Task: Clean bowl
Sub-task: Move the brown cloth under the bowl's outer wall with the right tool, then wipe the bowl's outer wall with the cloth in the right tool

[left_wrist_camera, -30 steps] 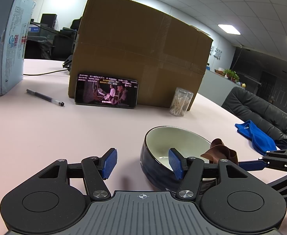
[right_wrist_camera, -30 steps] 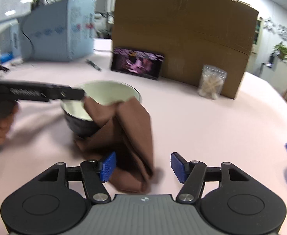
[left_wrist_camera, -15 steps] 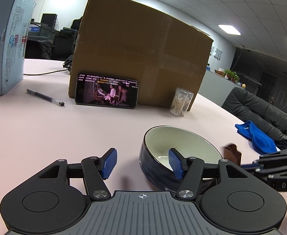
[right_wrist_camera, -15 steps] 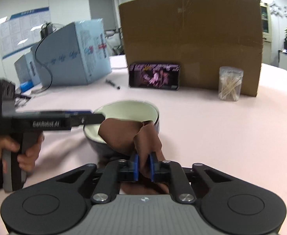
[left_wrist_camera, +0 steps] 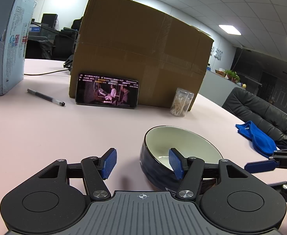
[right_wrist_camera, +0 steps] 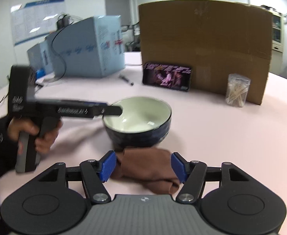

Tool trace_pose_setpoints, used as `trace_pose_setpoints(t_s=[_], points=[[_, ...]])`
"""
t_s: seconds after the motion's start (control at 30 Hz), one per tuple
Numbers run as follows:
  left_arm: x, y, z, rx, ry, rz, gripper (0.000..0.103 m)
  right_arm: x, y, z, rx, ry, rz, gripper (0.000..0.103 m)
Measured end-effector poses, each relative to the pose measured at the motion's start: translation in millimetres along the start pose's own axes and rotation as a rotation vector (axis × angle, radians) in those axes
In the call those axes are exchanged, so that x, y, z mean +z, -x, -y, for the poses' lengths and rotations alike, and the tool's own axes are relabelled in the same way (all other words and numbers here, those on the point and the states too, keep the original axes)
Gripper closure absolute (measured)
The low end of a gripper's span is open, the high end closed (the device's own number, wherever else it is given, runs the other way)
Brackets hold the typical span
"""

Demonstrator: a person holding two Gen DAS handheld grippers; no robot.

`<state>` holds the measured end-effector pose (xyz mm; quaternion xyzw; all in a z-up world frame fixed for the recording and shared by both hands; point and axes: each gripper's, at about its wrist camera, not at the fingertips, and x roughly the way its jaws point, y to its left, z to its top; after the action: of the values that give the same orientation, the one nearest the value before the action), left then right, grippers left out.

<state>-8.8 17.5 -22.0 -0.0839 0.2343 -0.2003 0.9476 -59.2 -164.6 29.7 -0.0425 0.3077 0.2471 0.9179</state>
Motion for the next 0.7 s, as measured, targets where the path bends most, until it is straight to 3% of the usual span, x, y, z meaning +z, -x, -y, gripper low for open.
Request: trace_pose_setpoints(t_s=[0.07, 0.23, 0.3, 0.37, 0.7], points=[[0.0, 0.1, -0.3, 0.001, 0.001, 0.001, 0.044, 0.3, -16.1, 1.1, -0.05, -0.015, -0.026, 0.038], [0.2, -0.9, -1.0, -0.001, 0.003, -0.002, 0.044, -4.0, -36.1, 2.3, -0.054, -0.019, -0.069, 0.043], [0.3, -1.2, -1.2, -0.003, 0.003, -0.003, 0.044, -5.7, -37.8, 2.0, -0.036, -0.01, -0.068, 0.07], [0.4, -1.4, -1.6, -0.004, 0.003, -0.004, 0.044, -7.8, -36.8, -1.4, -0.009, 0.006, -0.062, 0.087], [0.6, -2.1, -2.6, -0.013, 0.004, -0.009, 0.043, -1.1, -14.1, -10.2, 0.046, -0.009, 0.068, 0.091]])
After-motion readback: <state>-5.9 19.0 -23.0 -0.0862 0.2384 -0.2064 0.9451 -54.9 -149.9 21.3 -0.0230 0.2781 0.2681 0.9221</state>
